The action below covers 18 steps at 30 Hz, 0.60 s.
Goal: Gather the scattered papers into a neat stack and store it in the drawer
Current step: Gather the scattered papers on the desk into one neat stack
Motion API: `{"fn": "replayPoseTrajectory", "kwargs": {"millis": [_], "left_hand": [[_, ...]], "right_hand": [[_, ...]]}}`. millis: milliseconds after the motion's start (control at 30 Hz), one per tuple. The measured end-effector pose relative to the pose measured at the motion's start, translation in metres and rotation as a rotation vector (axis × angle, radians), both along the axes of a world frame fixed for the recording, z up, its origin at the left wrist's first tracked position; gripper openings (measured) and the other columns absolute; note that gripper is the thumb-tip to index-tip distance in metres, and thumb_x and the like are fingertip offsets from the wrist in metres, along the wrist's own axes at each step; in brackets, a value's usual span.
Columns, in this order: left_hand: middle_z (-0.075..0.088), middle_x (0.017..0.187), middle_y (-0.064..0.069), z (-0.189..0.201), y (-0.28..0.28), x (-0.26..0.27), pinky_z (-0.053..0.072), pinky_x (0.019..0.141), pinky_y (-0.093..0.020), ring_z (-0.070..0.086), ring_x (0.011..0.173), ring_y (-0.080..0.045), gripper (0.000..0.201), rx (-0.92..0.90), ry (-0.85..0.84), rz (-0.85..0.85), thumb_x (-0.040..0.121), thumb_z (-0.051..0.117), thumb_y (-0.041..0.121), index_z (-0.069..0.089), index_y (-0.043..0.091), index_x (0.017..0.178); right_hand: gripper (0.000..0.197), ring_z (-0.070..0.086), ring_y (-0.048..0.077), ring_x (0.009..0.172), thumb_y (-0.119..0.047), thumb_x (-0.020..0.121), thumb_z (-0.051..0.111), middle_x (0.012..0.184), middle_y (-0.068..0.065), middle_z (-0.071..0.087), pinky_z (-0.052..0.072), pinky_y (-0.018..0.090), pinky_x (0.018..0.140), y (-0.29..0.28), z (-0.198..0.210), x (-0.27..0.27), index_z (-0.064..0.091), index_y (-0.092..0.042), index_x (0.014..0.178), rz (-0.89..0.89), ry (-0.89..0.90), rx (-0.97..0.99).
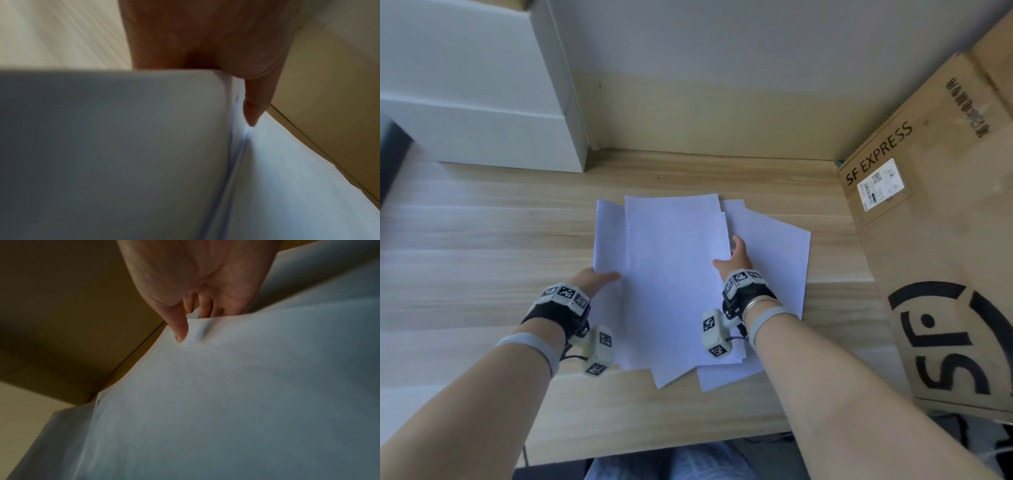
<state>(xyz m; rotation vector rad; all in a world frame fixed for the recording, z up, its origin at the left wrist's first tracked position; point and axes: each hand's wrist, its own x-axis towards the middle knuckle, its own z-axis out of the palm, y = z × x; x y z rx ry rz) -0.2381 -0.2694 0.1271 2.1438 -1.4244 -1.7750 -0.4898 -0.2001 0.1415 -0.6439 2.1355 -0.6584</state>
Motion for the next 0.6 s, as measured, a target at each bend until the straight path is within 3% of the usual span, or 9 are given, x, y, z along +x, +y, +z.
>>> {"fn": "replayPoseTrajectory", "kwargs": {"millis": [133, 233, 300, 367, 467, 533, 600], "left_hand": [[0.056, 0.131, -0.020, 0.003, 0.003, -0.005, 0.042, 0.097, -0.037, 0.054, 0.119, -0.036, 0.059, -0.029, -0.031, -0.052, 0.086, 0.062, 0.035, 0.050, 0.001, 0.131], [0.056, 0.131, -0.024, 0.001, 0.004, -0.008, 0.042, 0.090, -0.034, 0.055, 0.119, -0.037, 0.056, -0.029, -0.026, -0.006, 0.085, 0.064, 0.027, 0.050, -0.005, 0.129], [0.056, 0.130, -0.026, 0.000, 0.004, -0.008, 0.045, 0.095, -0.037, 0.056, 0.117, -0.039, 0.053, -0.024, 0.006, 0.053, 0.083, 0.068, 0.018, 0.052, -0.008, 0.127], [0.057, 0.128, -0.028, -0.002, 0.005, -0.006, 0.045, 0.099, -0.042, 0.057, 0.116, -0.041, 0.052, -0.021, 0.018, 0.085, 0.081, 0.070, 0.012, 0.053, -0.009, 0.125], [0.058, 0.125, -0.028, -0.004, 0.006, -0.004, 0.045, 0.094, -0.040, 0.057, 0.114, -0.042, 0.050, -0.047, 0.024, 0.120, 0.081, 0.069, 0.011, 0.054, -0.008, 0.124], [0.059, 0.124, -0.028, -0.005, 0.006, -0.002, 0.045, 0.094, -0.040, 0.057, 0.114, -0.042, 0.050, -0.066, 0.022, 0.138, 0.081, 0.068, 0.012, 0.054, -0.008, 0.125], [0.059, 0.123, -0.029, -0.006, 0.004, 0.001, 0.046, 0.099, -0.046, 0.058, 0.112, -0.042, 0.052, -0.070, 0.045, 0.163, 0.080, 0.070, 0.014, 0.054, -0.008, 0.124]], "right_hand": [[0.078, 0.024, 0.021, 0.143, -0.012, 0.089, 0.055, 0.156, 0.005, 0.019, 0.025, 0.029, 0.112, -0.010, -0.003, 0.025, 0.009, -0.016, 0.151, 0.093, -0.013, 0.000], [0.077, 0.012, 0.016, 0.147, -0.017, 0.091, 0.053, 0.160, 0.000, 0.006, 0.016, 0.029, 0.118, -0.014, -0.009, 0.044, 0.004, -0.016, 0.151, 0.249, -0.050, 0.013], [0.072, 0.008, 0.016, 0.148, -0.020, 0.093, 0.052, 0.160, 0.000, 0.002, 0.015, 0.030, 0.118, -0.016, -0.012, 0.050, 0.010, -0.016, 0.151, 0.341, -0.027, 0.044], [0.062, 0.015, 0.017, 0.147, -0.018, 0.093, 0.051, 0.159, 0.001, 0.011, 0.018, 0.029, 0.118, -0.018, -0.011, 0.045, 0.024, -0.016, 0.148, 0.335, -0.027, 0.010], [0.050, 0.038, 0.024, 0.136, -0.006, 0.090, 0.051, 0.149, 0.011, 0.035, 0.031, 0.029, 0.111, -0.015, -0.005, 0.017, 0.042, -0.011, 0.139, 0.200, 0.092, -0.049], [0.046, 0.051, 0.031, 0.123, -0.002, 0.088, 0.047, 0.142, 0.014, 0.041, 0.042, 0.033, 0.101, -0.006, -0.003, -0.012, 0.050, -0.012, 0.132, 0.039, 0.170, 0.006], [0.043, 0.053, 0.035, 0.118, -0.002, 0.087, 0.046, 0.138, 0.016, 0.040, 0.046, 0.036, 0.096, 0.009, -0.003, -0.040, 0.051, -0.013, 0.129, -0.124, 0.219, 0.092]]}}
